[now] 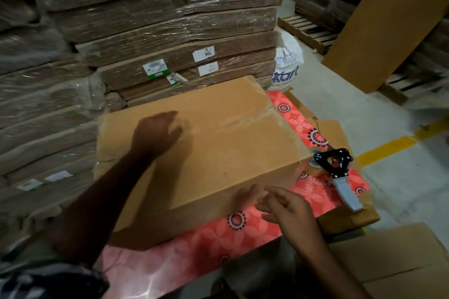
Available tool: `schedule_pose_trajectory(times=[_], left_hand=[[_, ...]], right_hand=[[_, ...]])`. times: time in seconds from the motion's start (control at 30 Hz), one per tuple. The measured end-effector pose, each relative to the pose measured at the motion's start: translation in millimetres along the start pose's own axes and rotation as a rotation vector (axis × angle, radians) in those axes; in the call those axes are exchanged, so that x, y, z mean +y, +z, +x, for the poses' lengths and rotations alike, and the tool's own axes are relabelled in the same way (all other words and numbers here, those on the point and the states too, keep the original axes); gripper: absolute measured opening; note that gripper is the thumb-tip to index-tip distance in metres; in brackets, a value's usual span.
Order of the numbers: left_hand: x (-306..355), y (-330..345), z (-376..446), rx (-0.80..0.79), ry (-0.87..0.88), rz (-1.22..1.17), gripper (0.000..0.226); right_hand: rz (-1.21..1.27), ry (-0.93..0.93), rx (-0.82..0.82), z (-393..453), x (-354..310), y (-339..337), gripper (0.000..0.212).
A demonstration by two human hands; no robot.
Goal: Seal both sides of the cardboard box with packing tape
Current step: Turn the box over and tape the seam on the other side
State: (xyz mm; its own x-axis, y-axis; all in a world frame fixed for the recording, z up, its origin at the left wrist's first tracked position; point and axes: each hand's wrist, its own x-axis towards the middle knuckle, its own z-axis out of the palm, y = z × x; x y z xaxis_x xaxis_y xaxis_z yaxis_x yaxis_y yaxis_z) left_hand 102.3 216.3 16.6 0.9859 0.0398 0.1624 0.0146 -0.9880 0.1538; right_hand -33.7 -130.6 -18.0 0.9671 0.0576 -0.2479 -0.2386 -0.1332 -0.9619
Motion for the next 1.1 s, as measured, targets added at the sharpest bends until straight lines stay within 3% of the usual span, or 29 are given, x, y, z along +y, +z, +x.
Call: schedule_pose_trajectory(times=[0.1,0.13,0.3,0.37,0.43,0.6,0.73,0.87,0.93,1.0,1.1], left_hand=[[-82.3,-18.8,10.5,0.073,-0.273,0.004,0.05],[-105.1,-22.0,16.0,0.059,-0.34,-0.001,0.053],[-180.6,-8.8,43.5,-0.259,-0.414,-0.028,0.074],[-184.6,-8.3,50.6,-0.293,-0.374,-0.097,0.073],[-182.6,-8.4,57.1,-0.248,-0.316,-0.106,0.066],[-180.6,-1.0,47.4,-0.093,-0.31,0.053,0.073],[-189.9,0.9,13.8,-0.085,-0.357,0.12,0.08],[-185.5,-13.9,-34.2,-0.147,-0.404,0.067,0.075],[-170.8,-22.5,-63.4,-0.182,-0.374,0.02,0.066],[-154.1,-28.1,-90.8,-0.233,-0.363,0.033,0.066],[-143.2,-27.0,-123.7,-0.232,-0.366,0.026,0.076]], right_hand=[[-0.107,-0.019,-0.165,-11.2,-10.1,31.6,0.016],[-0.149,-0.019,-0.196,-11.4,-11.3,40.6,0.028],[-0.097,0.004,-0.288,-6.0,-19.0,78.8,0.026],[-0.112,0.035,-0.268,-1.2,-22.4,88.4,0.025],[-0.093,0.061,-0.212,3.2,-26.6,94.6,0.041],[-0.014,0.103,-0.053,27.2,-31.4,100.2,0.062],[0.148,0.137,0.04,70.5,-36.9,102.3,0.025],[0.069,0.061,-0.002,107.5,-43.2,101.1,0.015],[0.016,0.042,-0.035,112.6,-45.3,92.9,0.022],[-0.052,0.045,-0.069,105.9,-49.9,78.8,0.006],[-0.14,0.047,-0.103,100.4,-39.1,61.4,0.025]])
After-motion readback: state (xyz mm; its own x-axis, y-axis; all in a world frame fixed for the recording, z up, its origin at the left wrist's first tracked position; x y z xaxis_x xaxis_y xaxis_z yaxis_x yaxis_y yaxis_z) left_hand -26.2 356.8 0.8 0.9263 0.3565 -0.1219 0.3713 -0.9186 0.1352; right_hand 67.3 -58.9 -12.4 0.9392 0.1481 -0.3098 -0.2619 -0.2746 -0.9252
